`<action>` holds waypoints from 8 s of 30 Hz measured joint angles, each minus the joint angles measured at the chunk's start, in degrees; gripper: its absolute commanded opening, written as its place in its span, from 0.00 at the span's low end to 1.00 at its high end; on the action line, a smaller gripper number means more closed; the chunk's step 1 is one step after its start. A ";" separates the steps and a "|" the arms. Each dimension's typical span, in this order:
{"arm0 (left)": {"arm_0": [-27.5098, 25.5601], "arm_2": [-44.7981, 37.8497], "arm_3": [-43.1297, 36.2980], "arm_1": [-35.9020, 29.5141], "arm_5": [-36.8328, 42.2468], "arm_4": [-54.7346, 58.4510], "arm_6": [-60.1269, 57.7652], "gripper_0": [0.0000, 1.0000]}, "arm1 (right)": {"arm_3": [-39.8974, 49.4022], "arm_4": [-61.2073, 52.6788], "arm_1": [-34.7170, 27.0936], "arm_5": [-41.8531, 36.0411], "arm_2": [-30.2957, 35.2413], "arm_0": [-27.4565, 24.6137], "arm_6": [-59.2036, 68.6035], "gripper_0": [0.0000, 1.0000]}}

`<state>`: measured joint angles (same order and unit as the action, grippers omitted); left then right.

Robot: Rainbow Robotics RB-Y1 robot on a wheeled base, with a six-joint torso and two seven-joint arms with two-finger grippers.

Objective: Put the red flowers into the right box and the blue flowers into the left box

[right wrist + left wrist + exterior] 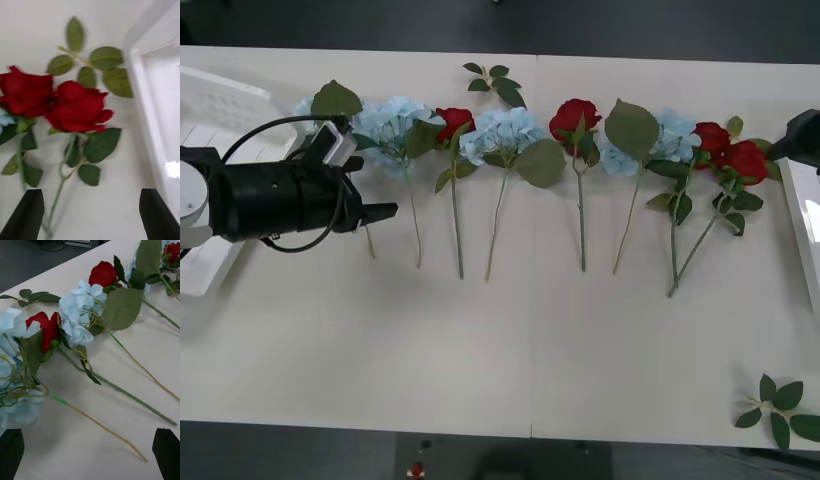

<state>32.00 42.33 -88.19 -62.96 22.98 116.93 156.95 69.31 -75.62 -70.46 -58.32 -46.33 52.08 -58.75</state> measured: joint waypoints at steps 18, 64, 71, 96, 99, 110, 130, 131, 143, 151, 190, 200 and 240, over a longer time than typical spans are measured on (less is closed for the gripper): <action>-4.54 -3.53 6.26 -0.56 -7.43 27.40 -8.79 1.00 | -10.12 5.21 11.86 4.67 0.53 -2.47 0.00 0.75; 16.38 14.78 36.97 14.54 -11.88 28.44 -8.80 1.00 | -22.54 16.36 23.56 12.18 -1.11 -2.06 0.00 0.00; 17.17 18.35 37.19 14.77 -11.88 28.44 -8.80 1.00 | -13.15 15.10 16.15 7.97 -1.00 -2.06 -0.06 0.00; 17.35 22.91 39.77 14.75 -14.07 28.44 -8.81 0.00 | -23.45 13.35 -1.67 -1.05 3.50 5.04 -33.57 0.00; 17.34 22.91 40.30 14.75 -14.13 28.44 -8.81 0.00 | -29.07 13.43 0.78 2.64 3.50 3.17 -33.76 0.00; 17.34 22.91 40.46 14.75 -14.81 28.98 -8.81 0.00 | -33.55 19.29 7.18 23.29 3.51 -5.88 -33.75 0.02; 17.34 19.31 39.27 11.47 -0.84 28.07 -8.81 0.00 | -34.00 19.66 7.94 25.09 5.82 -5.85 -33.74 0.75; 17.34 18.50 38.98 10.84 0.46 27.90 -8.81 0.00 | -33.76 18.89 7.94 25.03 5.83 -5.85 -33.74 0.75; 17.25 12.69 37.82 5.57 10.77 27.87 -8.43 0.00 | -17.30 3.95 4.36 -10.67 22.74 -3.30 -33.66 0.75; 14.96 4.12 37.80 3.00 10.78 24.05 -3.28 0.00 | -8.96 0.78 4.72 -12.92 23.96 -2.54 -21.63 0.75; 21.26 -19.72 41.32 -16.63 55.82 -32.78 -11.03 0.00 | -19.62 20.63 28.00 9.60 5.63 -2.53 -7.26 0.95; 21.26 -19.72 47.03 -6.70 45.97 -36.92 -14.52 0.00 | -20.29 20.51 28.05 9.59 7.41 -2.53 -7.26 0.00; 21.19 -19.72 56.89 4.69 26.97 -45.71 -17.81 1.00 | -12.86 19.03 4.05 -21.07 17.64 8.56 -22.42 0.00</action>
<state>53.20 22.61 -31.30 -58.27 49.95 71.22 139.14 56.45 -56.59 -66.41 -79.39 -28.69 60.64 -81.17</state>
